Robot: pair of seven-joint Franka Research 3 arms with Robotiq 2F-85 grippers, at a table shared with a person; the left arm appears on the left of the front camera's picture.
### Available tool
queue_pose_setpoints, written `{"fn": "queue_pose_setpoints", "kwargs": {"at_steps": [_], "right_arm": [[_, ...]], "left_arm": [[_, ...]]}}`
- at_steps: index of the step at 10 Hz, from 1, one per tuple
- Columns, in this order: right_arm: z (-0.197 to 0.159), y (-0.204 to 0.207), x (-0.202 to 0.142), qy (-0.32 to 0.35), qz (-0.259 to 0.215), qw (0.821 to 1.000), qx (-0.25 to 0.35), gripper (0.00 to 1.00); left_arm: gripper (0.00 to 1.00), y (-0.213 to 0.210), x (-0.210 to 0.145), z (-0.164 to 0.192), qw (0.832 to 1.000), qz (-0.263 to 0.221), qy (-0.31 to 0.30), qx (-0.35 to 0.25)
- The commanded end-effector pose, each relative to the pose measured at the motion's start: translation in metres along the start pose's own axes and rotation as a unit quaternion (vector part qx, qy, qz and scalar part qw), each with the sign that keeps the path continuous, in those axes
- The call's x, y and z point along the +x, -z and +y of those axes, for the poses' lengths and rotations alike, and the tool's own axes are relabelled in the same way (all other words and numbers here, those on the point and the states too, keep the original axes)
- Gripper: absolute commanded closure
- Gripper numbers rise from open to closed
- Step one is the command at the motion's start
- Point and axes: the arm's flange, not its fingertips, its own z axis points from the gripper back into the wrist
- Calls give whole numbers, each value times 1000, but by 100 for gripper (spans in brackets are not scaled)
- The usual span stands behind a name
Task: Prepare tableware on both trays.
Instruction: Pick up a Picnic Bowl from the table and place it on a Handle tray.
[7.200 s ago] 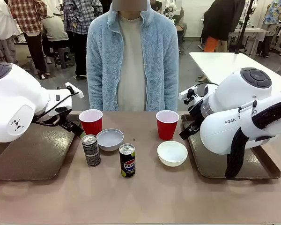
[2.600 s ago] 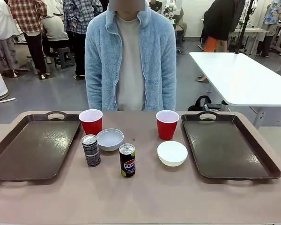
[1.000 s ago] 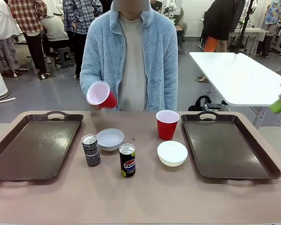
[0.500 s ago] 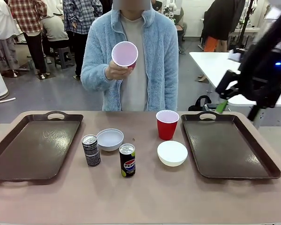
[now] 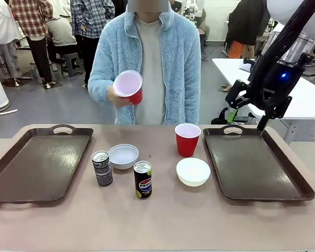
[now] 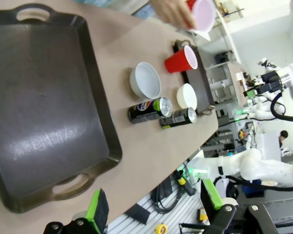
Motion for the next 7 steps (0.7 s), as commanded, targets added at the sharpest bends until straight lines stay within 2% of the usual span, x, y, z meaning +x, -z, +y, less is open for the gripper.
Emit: {"fn": "queue_pose_setpoints", "kwargs": {"at_steps": [1, 2, 4, 5, 7], "right_arm": [[2, 1, -7, 10, 11, 1000, -12, 0], [0, 0, 0, 0, 0, 1000, 0, 0], [18, 51, 39, 71, -19, 995, -62, 0], [34, 75, 55, 79, -33, 991, -104, 0], [60, 109, 66, 74, -42, 987, -137, 0]], "left_arm": [[0, -1, 0, 1, 1000, -6, 4, -9], [0, -1, 0, 1, 1000, -6, 4, -9], [0, -1, 0, 1, 1000, -6, 4, -9], [0, -1, 0, 1, 1000, -6, 4, -9], [0, -1, 0, 1, 1000, -6, 4, -9]]}}
